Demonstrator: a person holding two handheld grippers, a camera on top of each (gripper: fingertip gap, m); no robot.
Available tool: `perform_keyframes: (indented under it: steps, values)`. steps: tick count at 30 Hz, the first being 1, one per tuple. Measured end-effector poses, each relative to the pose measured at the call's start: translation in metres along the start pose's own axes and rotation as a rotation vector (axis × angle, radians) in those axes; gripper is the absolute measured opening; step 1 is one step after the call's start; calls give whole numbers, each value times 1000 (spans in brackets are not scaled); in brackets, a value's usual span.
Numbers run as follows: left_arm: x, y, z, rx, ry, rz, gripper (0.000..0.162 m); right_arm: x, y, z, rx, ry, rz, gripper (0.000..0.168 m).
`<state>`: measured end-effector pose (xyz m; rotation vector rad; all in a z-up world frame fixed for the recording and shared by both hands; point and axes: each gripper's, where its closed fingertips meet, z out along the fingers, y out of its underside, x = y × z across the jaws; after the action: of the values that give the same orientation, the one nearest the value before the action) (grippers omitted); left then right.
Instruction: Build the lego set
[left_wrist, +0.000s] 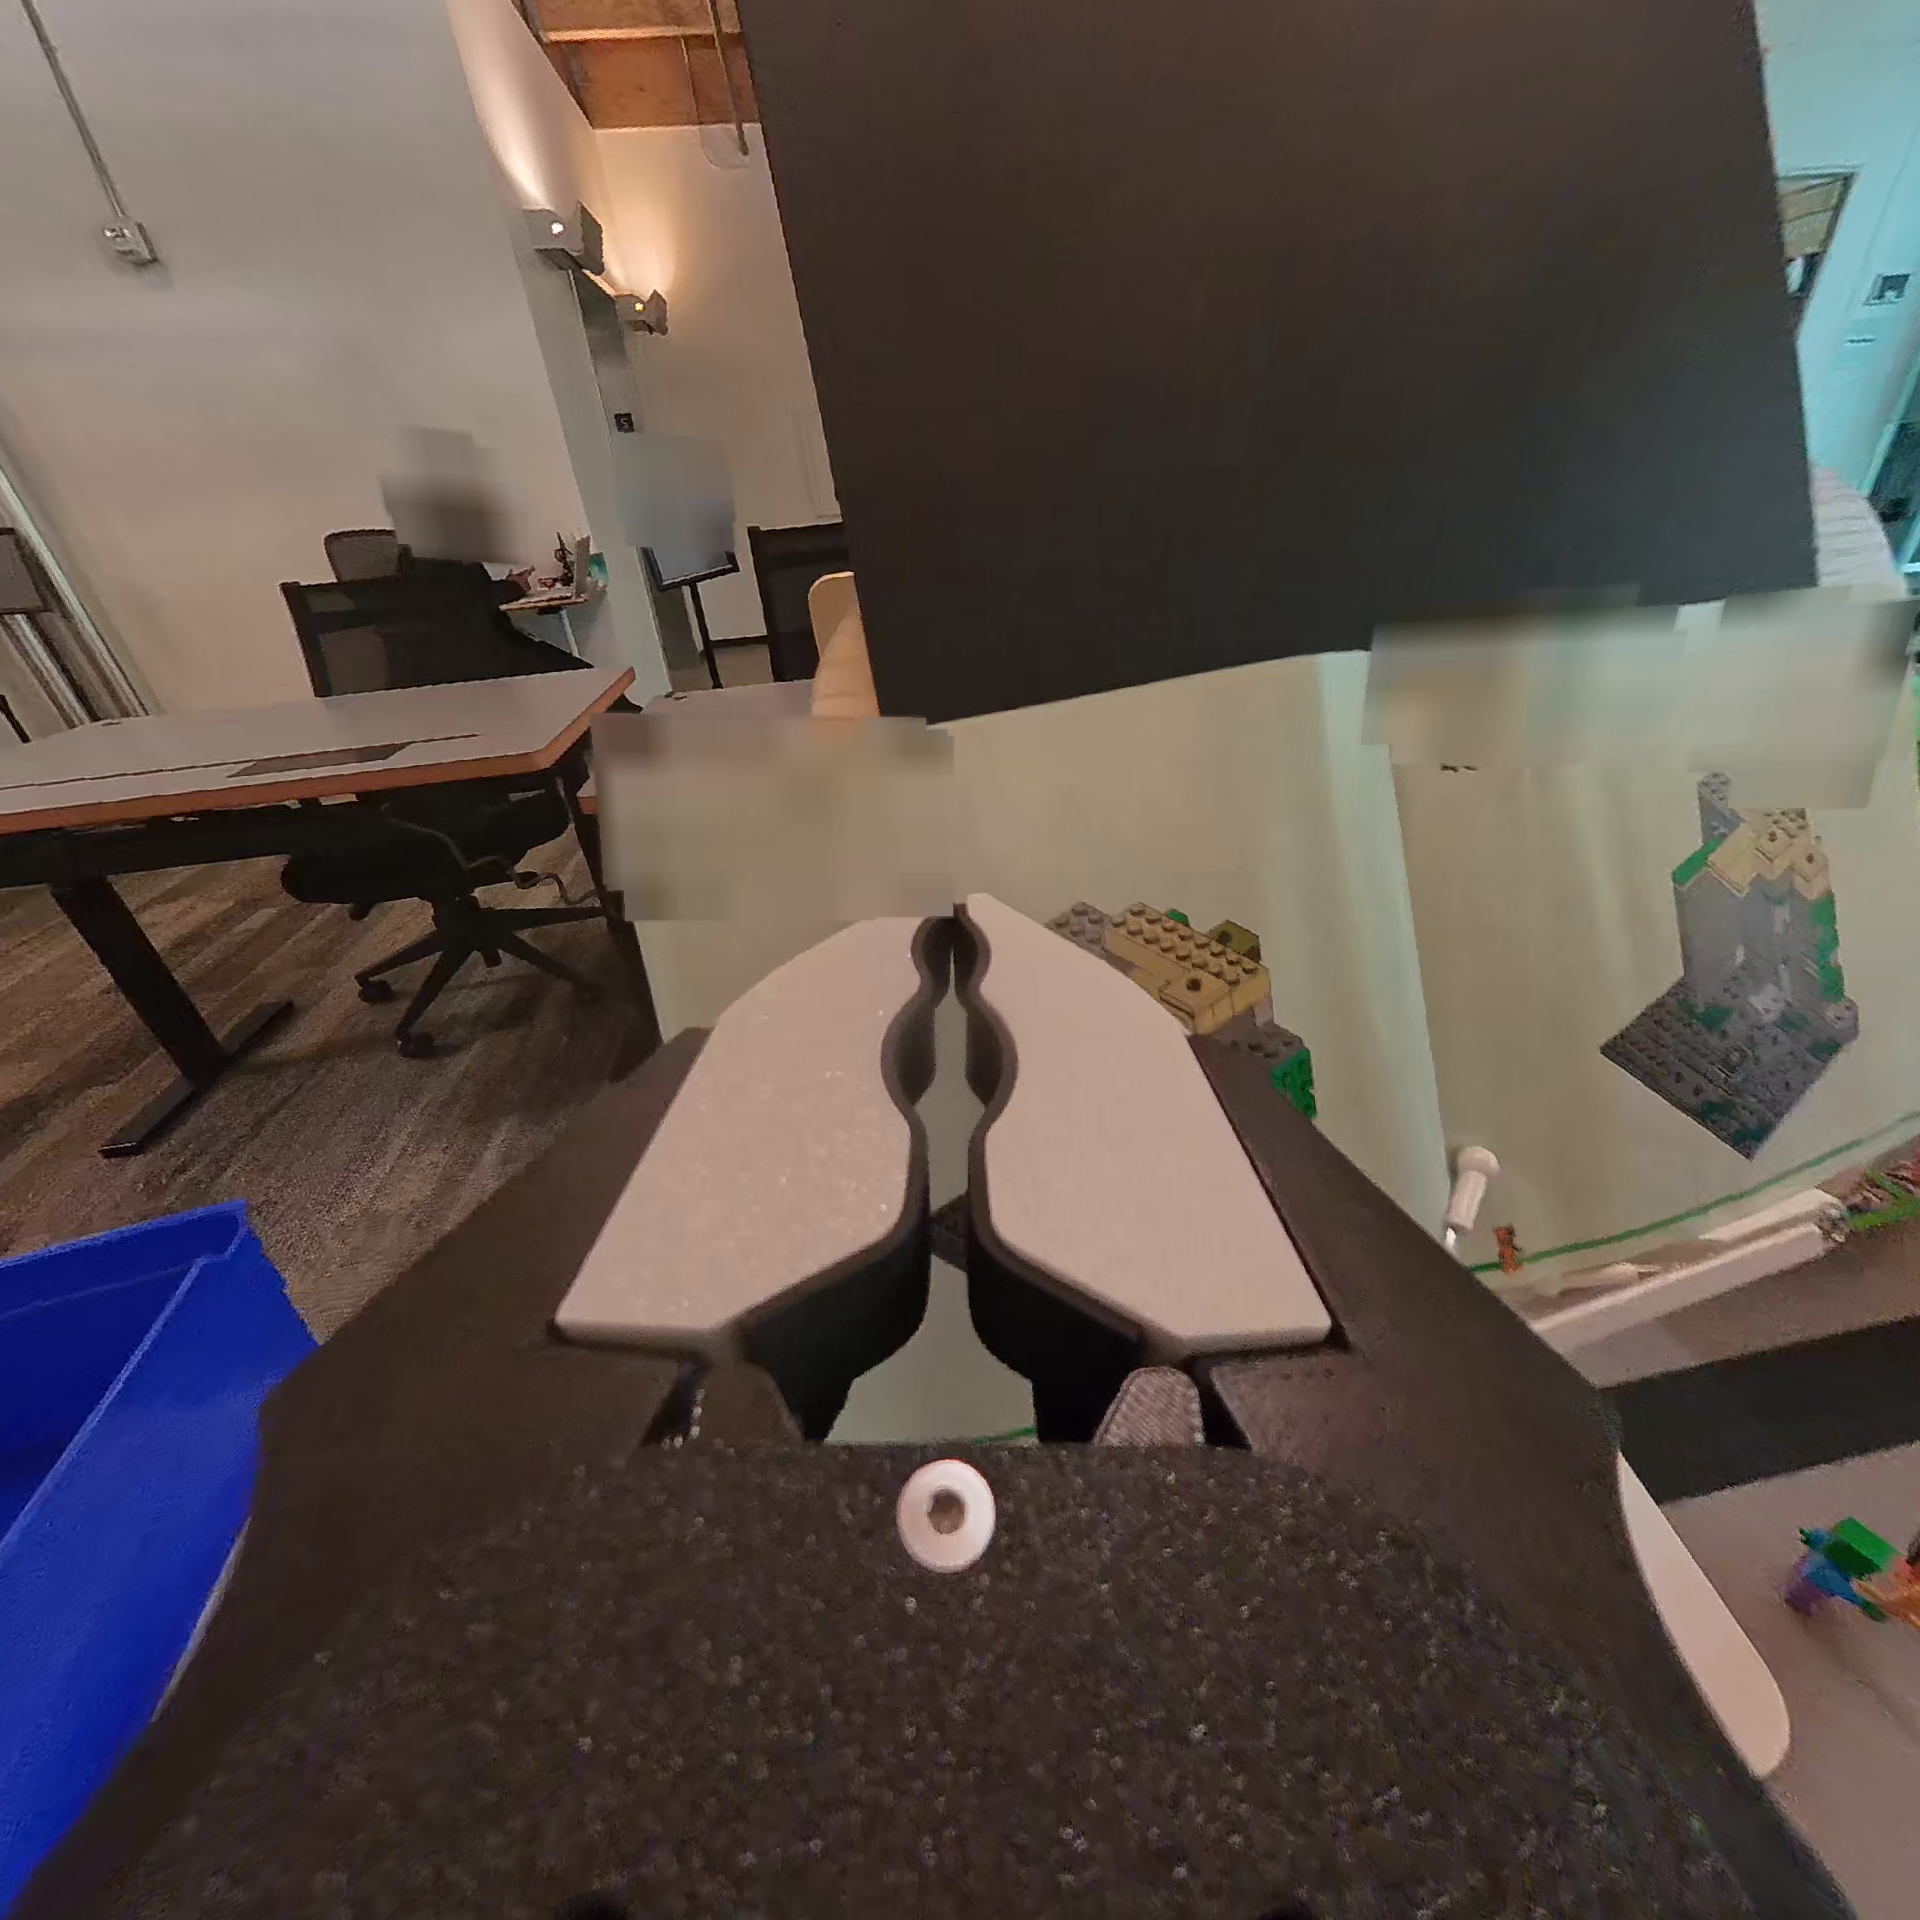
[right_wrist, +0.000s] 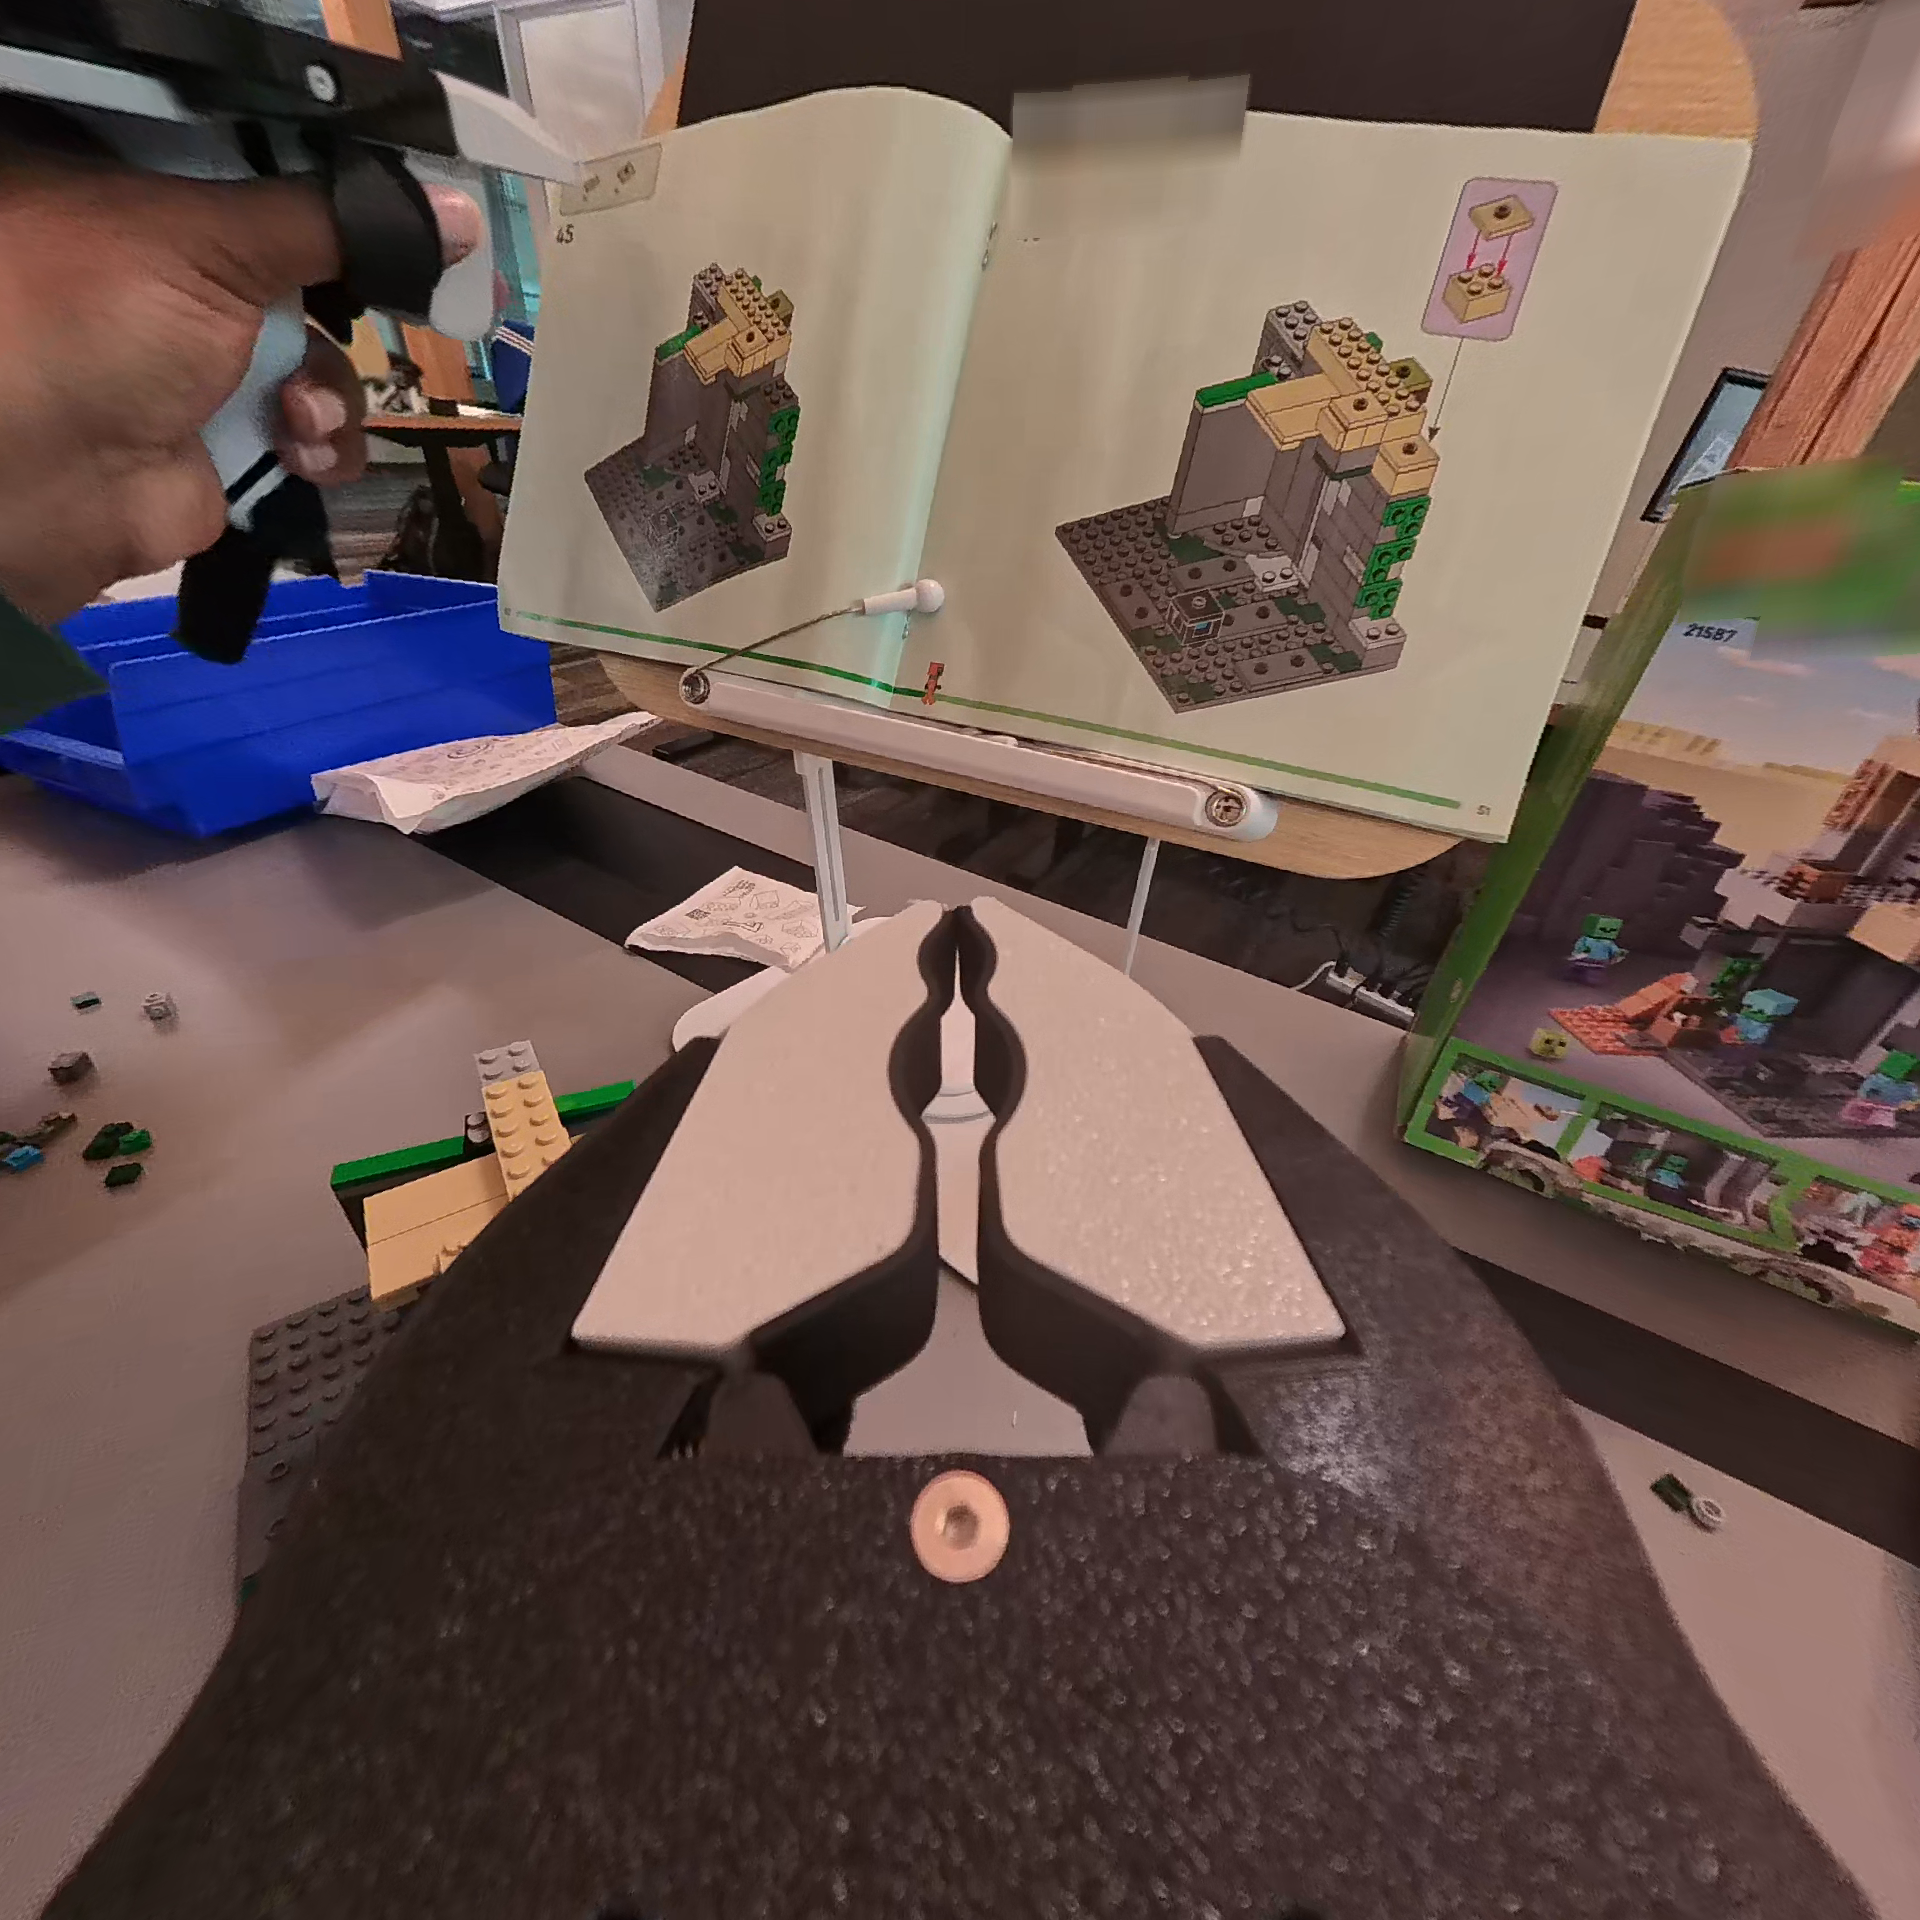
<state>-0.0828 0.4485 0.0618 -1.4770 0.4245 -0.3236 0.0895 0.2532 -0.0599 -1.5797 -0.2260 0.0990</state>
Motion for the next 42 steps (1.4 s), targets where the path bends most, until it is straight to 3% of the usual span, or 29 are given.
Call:
perform_keyframes:
  steps: [17,29,39,42]
  values:
    - [26,54,-155,-10,99,20,0,-13,0,1,-1,-17,-43,0]
    - [-13,117,-255,-252,59,34,0,-19,-20,-9,48,-29,-84,0]
    - [-54,151,-328,-430,14,-45,62,-30,-17,-8,42,-60,-105,0]
    - [-53,163,-332,-501,68,1,71,-34,-16,-8,40,-70,-118,0]
